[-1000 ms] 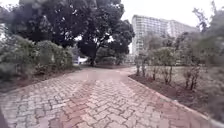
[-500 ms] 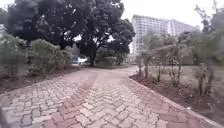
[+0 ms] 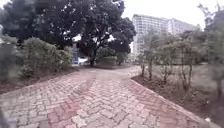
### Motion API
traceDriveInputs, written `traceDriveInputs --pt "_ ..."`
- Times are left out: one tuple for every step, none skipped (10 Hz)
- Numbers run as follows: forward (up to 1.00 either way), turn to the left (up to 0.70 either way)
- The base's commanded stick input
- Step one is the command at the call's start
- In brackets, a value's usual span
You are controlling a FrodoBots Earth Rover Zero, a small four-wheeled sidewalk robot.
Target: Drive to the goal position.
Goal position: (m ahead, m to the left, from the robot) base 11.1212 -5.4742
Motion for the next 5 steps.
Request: traceDriveInputs --pt "0.7 0.19" --pt "0.7 0.28" --pt "0.7 0.15" --pt "0.7 0.06" --pt "0.7 0.0"
